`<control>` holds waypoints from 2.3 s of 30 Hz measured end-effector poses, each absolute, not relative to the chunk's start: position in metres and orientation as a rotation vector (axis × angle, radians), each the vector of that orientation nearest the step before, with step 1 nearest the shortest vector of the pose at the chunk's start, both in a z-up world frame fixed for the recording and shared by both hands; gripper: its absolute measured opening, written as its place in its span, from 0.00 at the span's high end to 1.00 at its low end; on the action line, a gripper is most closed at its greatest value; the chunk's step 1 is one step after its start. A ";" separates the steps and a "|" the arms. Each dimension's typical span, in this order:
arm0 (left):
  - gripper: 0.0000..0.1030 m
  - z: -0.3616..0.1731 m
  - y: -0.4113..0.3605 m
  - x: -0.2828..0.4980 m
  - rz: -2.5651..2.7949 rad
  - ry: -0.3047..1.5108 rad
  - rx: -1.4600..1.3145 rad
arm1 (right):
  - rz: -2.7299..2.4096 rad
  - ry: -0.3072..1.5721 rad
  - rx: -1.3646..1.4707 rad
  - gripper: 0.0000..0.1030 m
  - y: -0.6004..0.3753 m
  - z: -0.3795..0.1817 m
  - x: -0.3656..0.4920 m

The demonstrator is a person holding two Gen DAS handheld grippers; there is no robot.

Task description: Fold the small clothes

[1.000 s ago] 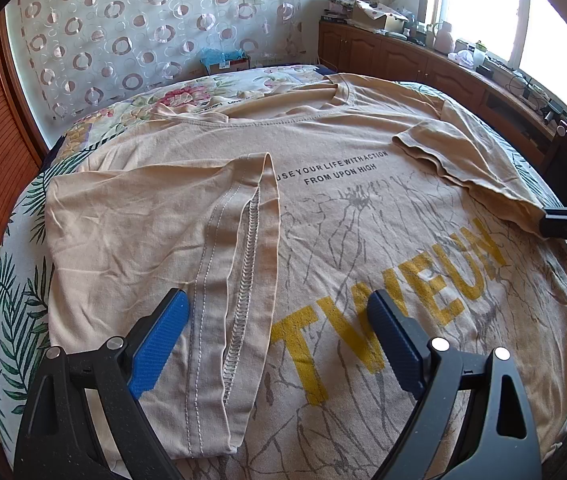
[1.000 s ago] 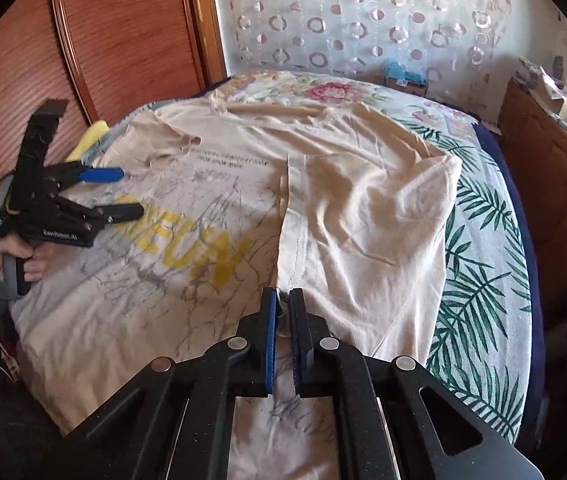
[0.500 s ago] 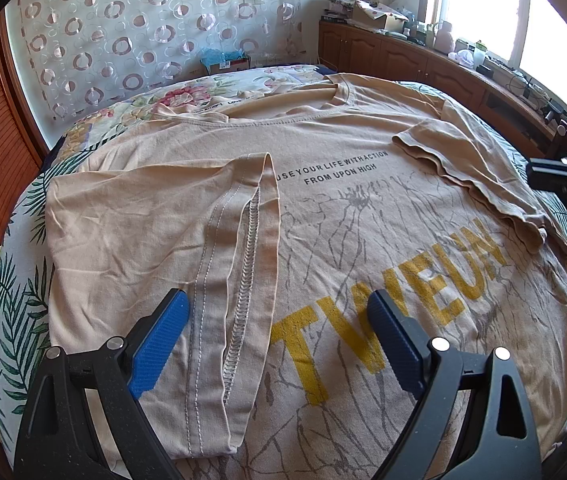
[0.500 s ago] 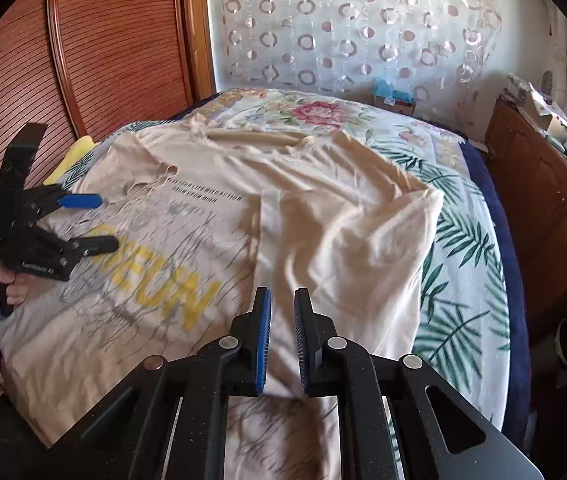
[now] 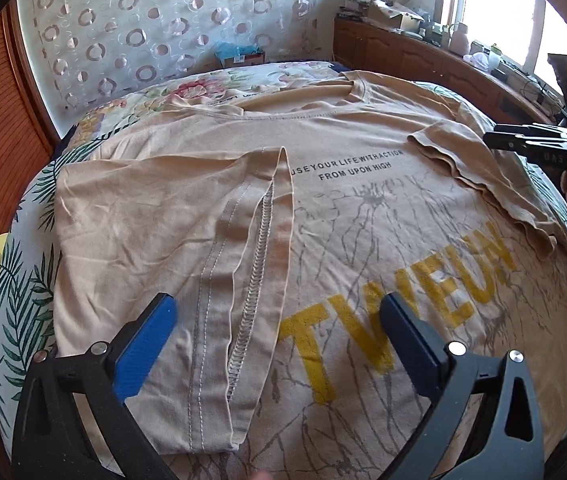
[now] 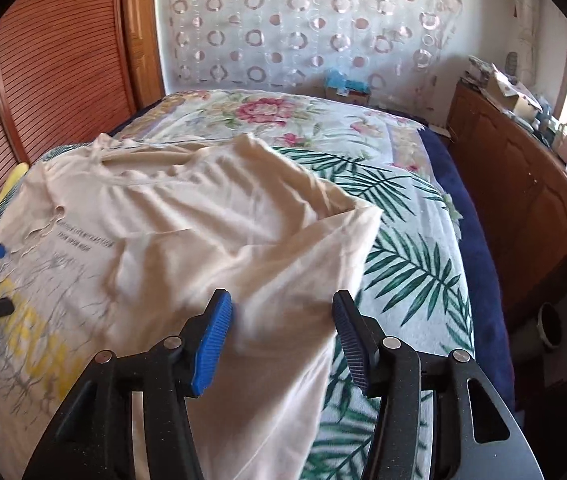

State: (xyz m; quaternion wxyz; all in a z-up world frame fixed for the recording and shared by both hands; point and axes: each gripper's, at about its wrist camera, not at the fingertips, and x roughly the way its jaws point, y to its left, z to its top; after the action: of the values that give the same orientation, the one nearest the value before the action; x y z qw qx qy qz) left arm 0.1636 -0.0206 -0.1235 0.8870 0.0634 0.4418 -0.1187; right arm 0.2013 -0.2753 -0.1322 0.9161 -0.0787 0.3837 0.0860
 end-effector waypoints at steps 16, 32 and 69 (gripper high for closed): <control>0.01 -0.108 -0.018 0.171 -0.318 0.934 0.101 | 0.155 0.814 -0.129 0.40 -0.273 -0.141 0.233; 0.09 -0.076 0.062 0.236 -0.153 0.817 0.046 | 0.157 0.814 -0.131 0.39 -0.275 -0.143 0.234; 0.94 -0.113 0.119 0.303 -0.169 0.921 -0.071 | 0.264 0.846 -0.004 0.91 -0.293 -0.143 0.293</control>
State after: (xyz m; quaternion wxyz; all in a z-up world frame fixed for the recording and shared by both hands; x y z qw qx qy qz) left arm 0.3033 0.1186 -0.1129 0.8918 -0.0341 0.4438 -0.0812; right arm 0.2926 -0.2932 -0.1433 0.9033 -0.0018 0.4094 0.1279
